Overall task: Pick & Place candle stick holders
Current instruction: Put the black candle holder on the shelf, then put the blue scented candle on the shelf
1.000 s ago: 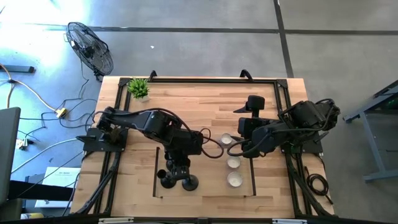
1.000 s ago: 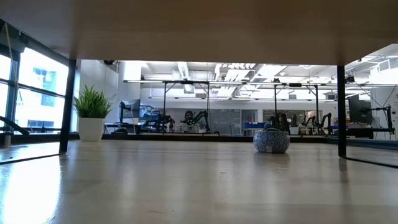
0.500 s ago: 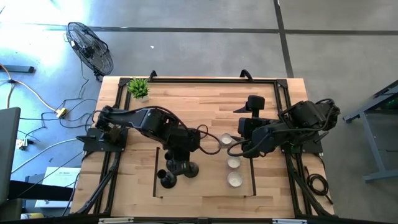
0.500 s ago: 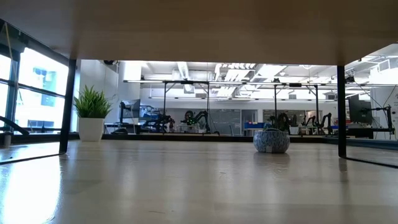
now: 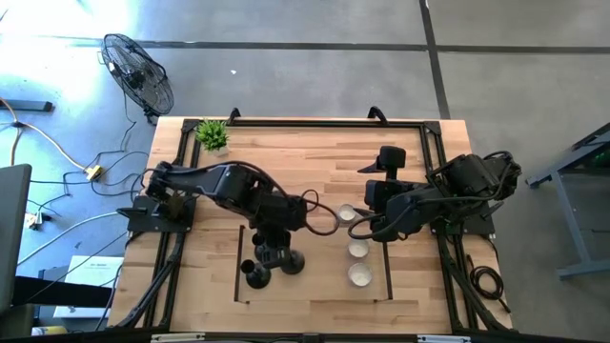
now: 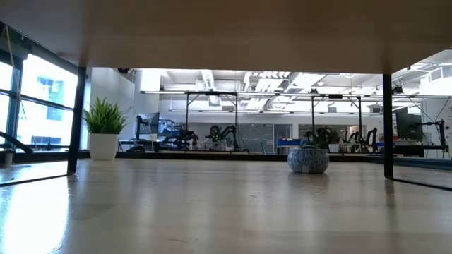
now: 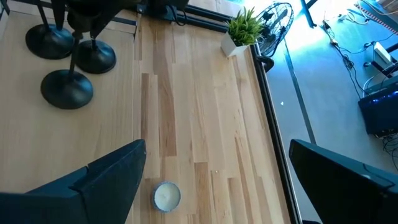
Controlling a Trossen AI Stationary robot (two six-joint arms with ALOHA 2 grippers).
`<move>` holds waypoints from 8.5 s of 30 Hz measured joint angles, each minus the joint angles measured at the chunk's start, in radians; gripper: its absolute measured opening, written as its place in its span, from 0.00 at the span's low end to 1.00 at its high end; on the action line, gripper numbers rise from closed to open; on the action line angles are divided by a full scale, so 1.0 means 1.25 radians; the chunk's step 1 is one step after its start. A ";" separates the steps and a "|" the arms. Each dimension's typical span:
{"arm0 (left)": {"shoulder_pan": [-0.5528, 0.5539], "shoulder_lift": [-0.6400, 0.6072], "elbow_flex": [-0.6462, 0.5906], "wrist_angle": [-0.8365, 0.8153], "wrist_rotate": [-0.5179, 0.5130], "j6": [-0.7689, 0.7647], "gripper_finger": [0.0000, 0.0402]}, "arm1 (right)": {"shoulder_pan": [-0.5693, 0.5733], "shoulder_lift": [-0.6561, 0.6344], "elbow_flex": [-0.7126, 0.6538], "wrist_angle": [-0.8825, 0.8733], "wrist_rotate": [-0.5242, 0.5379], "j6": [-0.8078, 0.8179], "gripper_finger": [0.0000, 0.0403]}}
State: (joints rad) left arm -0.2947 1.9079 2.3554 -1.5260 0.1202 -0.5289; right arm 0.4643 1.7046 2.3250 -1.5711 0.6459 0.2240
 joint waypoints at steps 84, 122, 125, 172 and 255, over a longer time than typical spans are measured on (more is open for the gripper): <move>0.119 -0.135 0.001 0.385 -0.143 0.134 0.51 | 0.003 0.000 0.000 0.000 -0.044 0.002 0.97; 0.855 -0.186 0.001 0.333 0.084 0.631 0.51 | -0.565 0.000 0.000 0.171 -0.059 -0.313 0.97; 0.894 -0.177 0.001 0.370 0.090 0.635 0.51 | -0.596 0.000 0.000 0.192 -0.061 -0.342 0.97; 0.656 -0.102 0.000 0.153 0.377 0.350 0.51 | -0.636 -0.033 -0.398 0.057 -0.437 0.117 0.97; 0.487 -0.122 0.000 0.160 0.125 -0.003 0.51 | -0.425 -0.032 -0.953 0.584 -0.637 0.058 0.97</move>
State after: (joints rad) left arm 0.3138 1.7550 2.3558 -1.3262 0.2768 -0.5331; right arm -0.0670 1.6645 1.1334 -0.8407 -0.1507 0.2963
